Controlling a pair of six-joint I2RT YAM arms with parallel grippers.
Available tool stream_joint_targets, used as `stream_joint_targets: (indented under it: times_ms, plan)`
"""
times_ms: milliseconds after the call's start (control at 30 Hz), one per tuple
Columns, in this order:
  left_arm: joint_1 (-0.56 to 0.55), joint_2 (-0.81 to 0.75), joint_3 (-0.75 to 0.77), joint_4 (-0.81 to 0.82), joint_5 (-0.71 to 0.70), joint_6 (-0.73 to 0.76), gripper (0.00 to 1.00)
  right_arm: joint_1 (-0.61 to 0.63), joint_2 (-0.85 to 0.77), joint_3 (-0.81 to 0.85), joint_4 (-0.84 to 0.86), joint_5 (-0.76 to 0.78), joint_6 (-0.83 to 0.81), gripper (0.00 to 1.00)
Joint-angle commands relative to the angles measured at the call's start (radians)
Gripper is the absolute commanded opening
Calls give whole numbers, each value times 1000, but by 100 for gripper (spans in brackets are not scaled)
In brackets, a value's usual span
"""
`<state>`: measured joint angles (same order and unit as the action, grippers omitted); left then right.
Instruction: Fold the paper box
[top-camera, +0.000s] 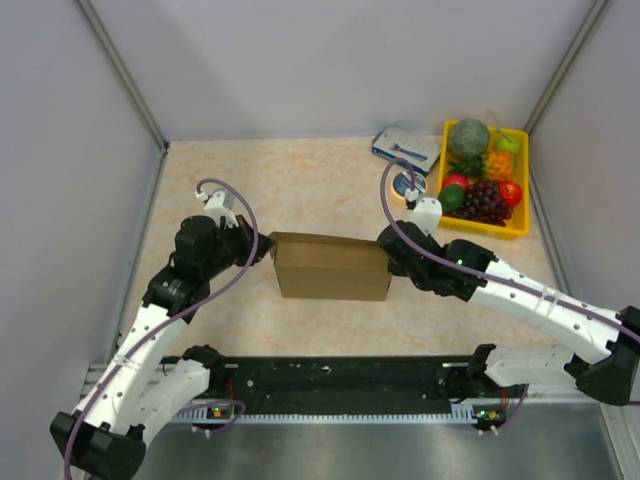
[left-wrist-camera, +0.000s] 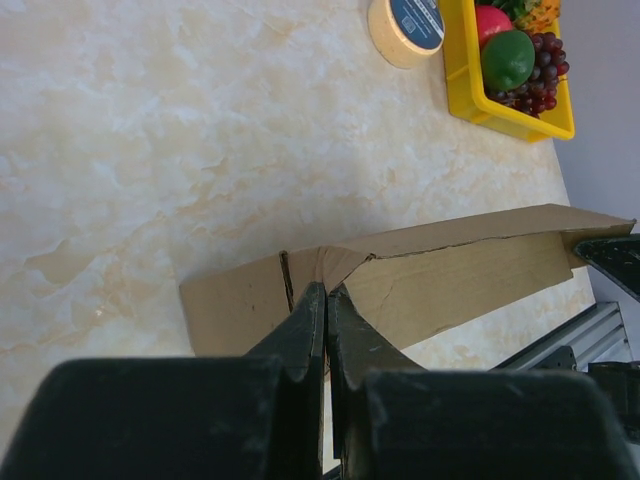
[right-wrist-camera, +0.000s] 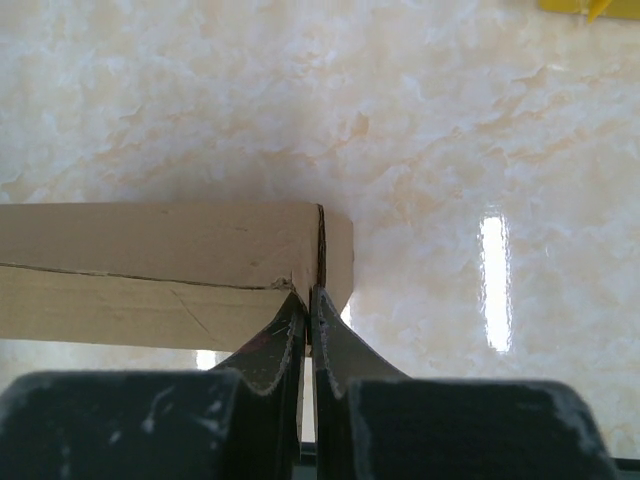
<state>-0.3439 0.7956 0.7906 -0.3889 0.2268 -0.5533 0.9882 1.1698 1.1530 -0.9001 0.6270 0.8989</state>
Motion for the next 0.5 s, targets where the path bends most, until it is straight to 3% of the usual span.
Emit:
stream_joint_targets:
  times_ms: [0, 467]
  plan:
    - [-36, -4, 1, -19, -26, -40, 0, 10, -12, -87, 7, -42, -61, 0]
    - [-190, 14, 53, -119, -297, -69, 0, 13, -24, -93, 27, -67, -63, 0]
